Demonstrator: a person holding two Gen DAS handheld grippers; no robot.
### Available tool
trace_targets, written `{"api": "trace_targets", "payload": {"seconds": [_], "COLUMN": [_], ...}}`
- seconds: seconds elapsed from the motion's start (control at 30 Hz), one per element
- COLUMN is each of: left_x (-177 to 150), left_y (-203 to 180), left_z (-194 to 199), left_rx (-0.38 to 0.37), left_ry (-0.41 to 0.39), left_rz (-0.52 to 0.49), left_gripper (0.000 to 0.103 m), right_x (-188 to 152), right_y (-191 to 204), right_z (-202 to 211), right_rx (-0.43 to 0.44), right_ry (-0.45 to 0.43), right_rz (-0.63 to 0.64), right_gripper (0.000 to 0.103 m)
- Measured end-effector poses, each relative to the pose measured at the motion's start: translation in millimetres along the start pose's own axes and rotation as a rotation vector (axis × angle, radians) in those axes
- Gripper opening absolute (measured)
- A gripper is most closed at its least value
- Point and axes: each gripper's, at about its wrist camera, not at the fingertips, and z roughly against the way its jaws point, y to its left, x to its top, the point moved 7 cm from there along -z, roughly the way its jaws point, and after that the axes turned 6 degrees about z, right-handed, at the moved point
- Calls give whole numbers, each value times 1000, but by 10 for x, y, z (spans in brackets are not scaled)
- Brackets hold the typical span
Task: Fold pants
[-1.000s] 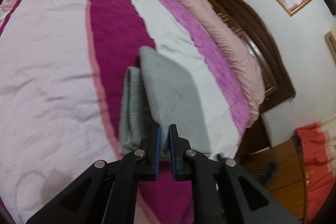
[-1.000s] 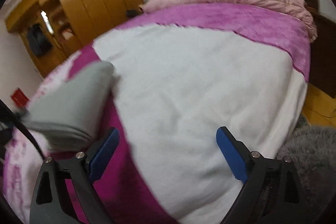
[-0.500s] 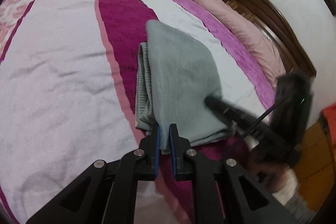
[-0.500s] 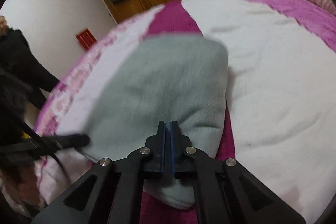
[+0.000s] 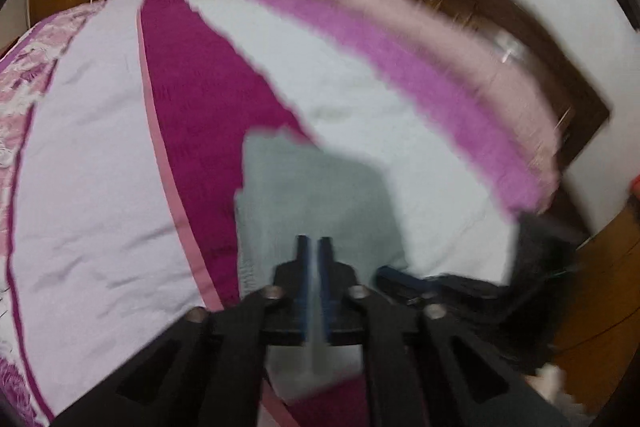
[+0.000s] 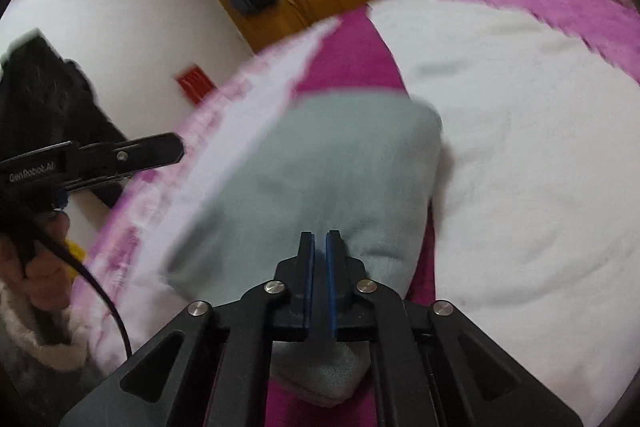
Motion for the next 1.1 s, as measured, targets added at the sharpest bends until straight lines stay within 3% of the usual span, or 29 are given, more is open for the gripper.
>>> {"api": "trace_targets", "payload": {"seconds": [0.07, 0.13, 0.27, 0.4, 0.47, 0.53, 0.57, 0.6, 0.63, 0.7, 0.8, 0.93, 1.1], "left_x": [-88, -64, 184, 133, 114, 67, 21, -35, -53, -158, -428, -719, -542], "left_y": [101, 117, 67, 139, 101, 4, -40, -57, -43, 20, 69, 259, 287], "left_z": [-338, -324, -87, -521, -487, -364, -284, -222, -172, -18, 36, -80, -245], "left_rx": [55, 30, 11, 82, 90, 69, 34, 8, 11, 17, -33, -82, -230], "left_ry": [70, 52, -40, 63, 32, 30, 42, 64, 68, 40, 92, 160, 152], "left_rz": [-14, -9, -9, -37, -76, -116, -133, -136, -124, -99, -76, -4, 77], "left_gripper": [0, 0, 1, 0, 0, 1, 5, 17, 25, 62, 70, 81, 87], "right_x": [-11, 92, 464, 449, 388, 290, 236, 210, 149, 29, -190, -390, -286], "right_y": [-49, -15, -162, -412, -383, -290, -251, -240, -220, -202, -292, -360, -347], "right_z": [1, 73, 125, -210, -34, 244, 379, 463, 526, 536, 514, 471, 333], "right_rx": [21, 23, -72, -122, -128, -158, -158, -144, -110, -27, 23, 118, 165], "right_ry": [-11, -15, -90, -25, -72, -130, -162, -188, -203, -161, -77, -52, -36], "right_rz": [-128, -141, -118, -195, -216, -211, -207, -210, -216, -236, -319, -416, -388], "right_gripper": [0, 0, 0, 0, 0, 14, 35, 52, 56, 59, 65, 69, 76]}}
